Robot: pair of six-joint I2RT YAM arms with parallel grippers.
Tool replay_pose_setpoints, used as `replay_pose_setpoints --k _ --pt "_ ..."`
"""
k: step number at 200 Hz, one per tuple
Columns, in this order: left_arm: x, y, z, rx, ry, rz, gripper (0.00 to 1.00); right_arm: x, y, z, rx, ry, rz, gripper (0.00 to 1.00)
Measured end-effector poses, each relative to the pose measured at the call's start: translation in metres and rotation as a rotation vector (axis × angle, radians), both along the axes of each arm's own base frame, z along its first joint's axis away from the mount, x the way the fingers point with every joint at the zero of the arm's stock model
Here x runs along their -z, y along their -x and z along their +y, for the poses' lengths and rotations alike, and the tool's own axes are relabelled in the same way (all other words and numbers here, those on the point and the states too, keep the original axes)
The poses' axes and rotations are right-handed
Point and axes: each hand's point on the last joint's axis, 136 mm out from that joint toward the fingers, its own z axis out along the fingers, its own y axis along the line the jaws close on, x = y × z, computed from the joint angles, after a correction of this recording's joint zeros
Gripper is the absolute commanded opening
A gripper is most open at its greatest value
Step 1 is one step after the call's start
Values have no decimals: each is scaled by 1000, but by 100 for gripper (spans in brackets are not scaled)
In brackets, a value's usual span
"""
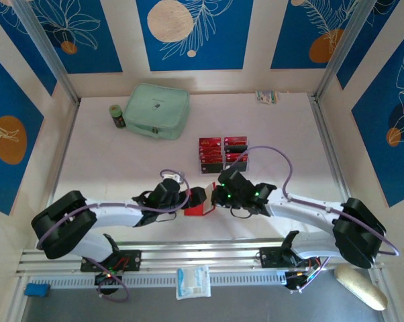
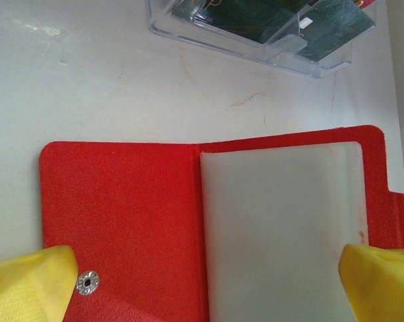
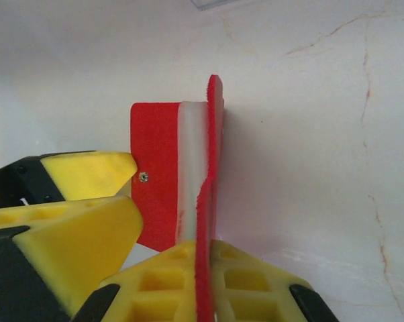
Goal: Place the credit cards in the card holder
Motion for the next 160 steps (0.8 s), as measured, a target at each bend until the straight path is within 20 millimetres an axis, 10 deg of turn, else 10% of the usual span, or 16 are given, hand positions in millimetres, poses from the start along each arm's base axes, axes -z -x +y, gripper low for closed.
replay_pose_setpoints --k 160 --pt "-13 -8 49 -95 -59 -49 100 1 3 44 -102 141 -6 0"
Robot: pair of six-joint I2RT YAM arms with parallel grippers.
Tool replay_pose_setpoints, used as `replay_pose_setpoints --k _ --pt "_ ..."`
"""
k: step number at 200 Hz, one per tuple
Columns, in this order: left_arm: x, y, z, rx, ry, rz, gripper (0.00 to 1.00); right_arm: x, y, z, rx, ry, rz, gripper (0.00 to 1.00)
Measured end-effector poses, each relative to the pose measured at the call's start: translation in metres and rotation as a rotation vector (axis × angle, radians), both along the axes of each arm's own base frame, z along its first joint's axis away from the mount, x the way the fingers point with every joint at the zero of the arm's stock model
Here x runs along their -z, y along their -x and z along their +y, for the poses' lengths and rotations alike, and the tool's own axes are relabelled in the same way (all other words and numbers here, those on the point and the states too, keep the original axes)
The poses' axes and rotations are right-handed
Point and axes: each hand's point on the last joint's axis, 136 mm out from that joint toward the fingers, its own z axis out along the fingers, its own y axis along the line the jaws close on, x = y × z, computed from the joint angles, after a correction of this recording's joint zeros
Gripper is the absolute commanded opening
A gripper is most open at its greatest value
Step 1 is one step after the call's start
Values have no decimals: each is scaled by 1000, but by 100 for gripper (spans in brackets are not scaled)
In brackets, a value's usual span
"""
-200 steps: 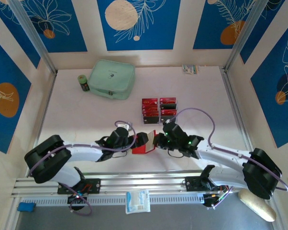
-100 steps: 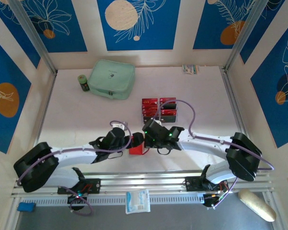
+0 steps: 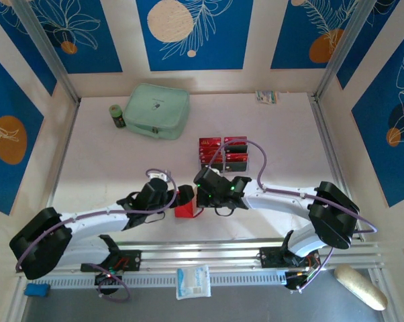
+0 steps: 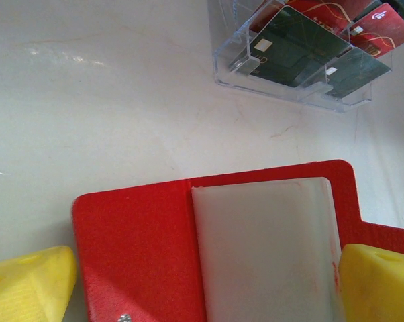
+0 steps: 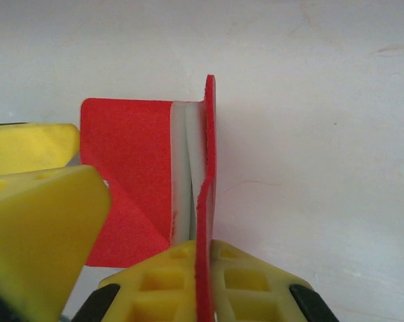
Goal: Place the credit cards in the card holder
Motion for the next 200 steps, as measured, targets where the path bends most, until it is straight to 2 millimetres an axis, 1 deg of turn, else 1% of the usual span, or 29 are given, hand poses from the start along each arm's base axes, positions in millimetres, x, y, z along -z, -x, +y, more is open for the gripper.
replay_pose_setpoints --k 21,63,82,126,139,171,186,200 --pt "2 2 -1 13 0 9 100 -1 1 2 0 -21 2 0" --pt "17 4 -3 40 -28 46 100 -1 2 4 10 -67 8 0" --pt "20 4 -6 48 -24 53 100 0 4 4 11 -74 17 0" --pt "14 0 -8 43 2 33 100 -4 2 3 30 -100 15 0" --pt "10 -1 -8 37 17 23 100 -6 2 3 30 -109 12 0" --pt "-10 -6 -10 28 70 -20 100 -9 2 3 31 -119 9 0" --pt "-13 -7 -11 27 80 -30 100 -9 2 3 31 -118 9 0" --pt "-12 -8 -13 30 82 -29 100 -9 2 3 31 -118 9 0"
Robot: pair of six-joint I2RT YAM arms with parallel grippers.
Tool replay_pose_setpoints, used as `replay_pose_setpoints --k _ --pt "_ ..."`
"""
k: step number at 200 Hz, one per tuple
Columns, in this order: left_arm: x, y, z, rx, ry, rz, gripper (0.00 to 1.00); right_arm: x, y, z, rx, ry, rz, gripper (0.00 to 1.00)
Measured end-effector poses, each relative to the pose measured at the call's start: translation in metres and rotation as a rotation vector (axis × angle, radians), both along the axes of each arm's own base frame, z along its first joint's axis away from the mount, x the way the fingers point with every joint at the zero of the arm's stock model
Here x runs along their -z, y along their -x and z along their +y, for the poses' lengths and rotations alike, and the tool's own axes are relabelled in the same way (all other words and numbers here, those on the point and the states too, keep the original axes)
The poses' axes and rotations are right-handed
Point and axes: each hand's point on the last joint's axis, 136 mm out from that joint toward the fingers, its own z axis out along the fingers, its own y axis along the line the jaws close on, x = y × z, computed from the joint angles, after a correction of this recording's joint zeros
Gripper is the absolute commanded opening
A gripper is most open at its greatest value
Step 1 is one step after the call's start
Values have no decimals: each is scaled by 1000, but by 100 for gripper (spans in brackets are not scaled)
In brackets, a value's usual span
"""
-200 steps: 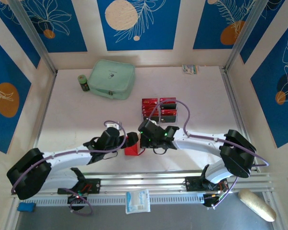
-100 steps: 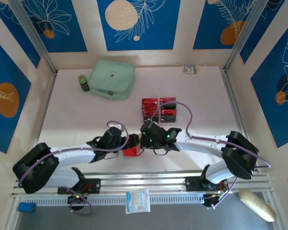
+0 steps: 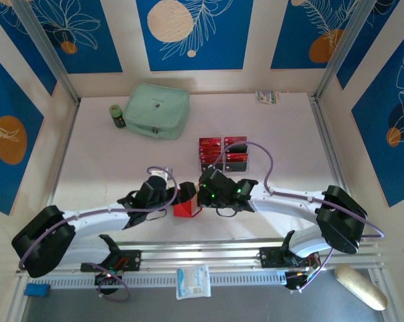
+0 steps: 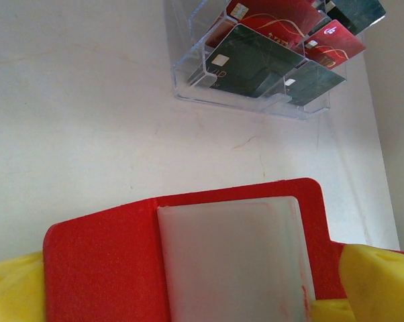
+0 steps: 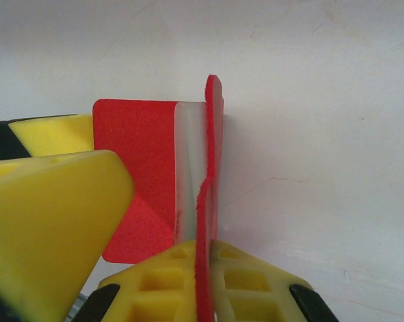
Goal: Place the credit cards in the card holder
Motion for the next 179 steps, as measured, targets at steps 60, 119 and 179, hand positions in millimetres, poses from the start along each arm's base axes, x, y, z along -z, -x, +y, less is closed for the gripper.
replay_pose_setpoints --k 60,119,179 --pt "17 -5 -11 20 4 39 100 6 3 -7 5 28 15 0" --pt "23 -8 -14 21 17 56 100 -3 2 -21 18 47 -11 0" --pt "22 -18 5 -31 21 78 100 -7 -6 -49 21 245 -57 0"
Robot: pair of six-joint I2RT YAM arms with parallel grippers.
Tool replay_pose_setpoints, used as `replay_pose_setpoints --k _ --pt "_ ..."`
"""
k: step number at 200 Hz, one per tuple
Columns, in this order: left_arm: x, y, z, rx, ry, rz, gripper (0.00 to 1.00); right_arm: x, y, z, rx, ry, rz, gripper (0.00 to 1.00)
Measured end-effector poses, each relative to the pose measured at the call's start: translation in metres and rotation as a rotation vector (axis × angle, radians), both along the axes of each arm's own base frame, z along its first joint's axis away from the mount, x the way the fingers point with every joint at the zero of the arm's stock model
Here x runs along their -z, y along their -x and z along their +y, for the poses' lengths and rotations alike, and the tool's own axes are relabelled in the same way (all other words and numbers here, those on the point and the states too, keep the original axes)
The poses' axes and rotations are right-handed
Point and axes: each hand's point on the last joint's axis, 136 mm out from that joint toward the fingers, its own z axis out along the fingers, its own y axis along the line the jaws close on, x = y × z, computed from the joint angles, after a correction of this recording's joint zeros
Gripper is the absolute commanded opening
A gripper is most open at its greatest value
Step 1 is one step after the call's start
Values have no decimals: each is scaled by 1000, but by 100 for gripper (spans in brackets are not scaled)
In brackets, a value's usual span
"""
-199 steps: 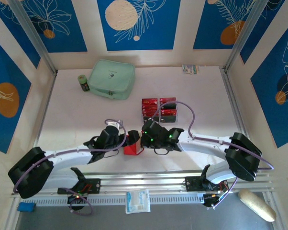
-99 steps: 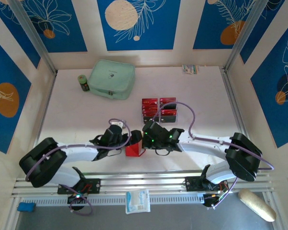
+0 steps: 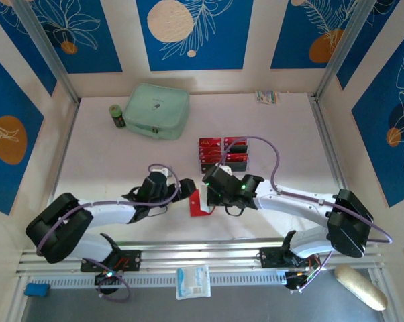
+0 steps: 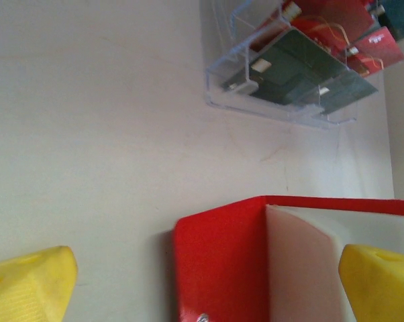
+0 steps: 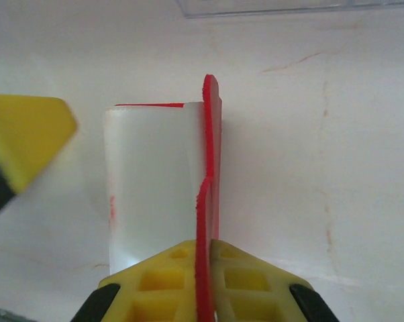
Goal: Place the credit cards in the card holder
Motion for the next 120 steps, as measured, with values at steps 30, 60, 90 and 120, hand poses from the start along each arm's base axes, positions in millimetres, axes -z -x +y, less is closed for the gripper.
replay_pose_setpoints --k 30,60,90,120 --pt "-1 -2 10 -22 -15 7 100 11 -1 -1 -9 97 4 0" --pt "-3 -1 15 -18 -30 5 100 12 -1 10 -30 110 -2 0" --pt "-5 3 13 9 -35 10 100 13 -1 17 -39 104 -7 0" --pt "-13 2 5 37 -15 13 100 12 -1 20 -38 86 -7 0"
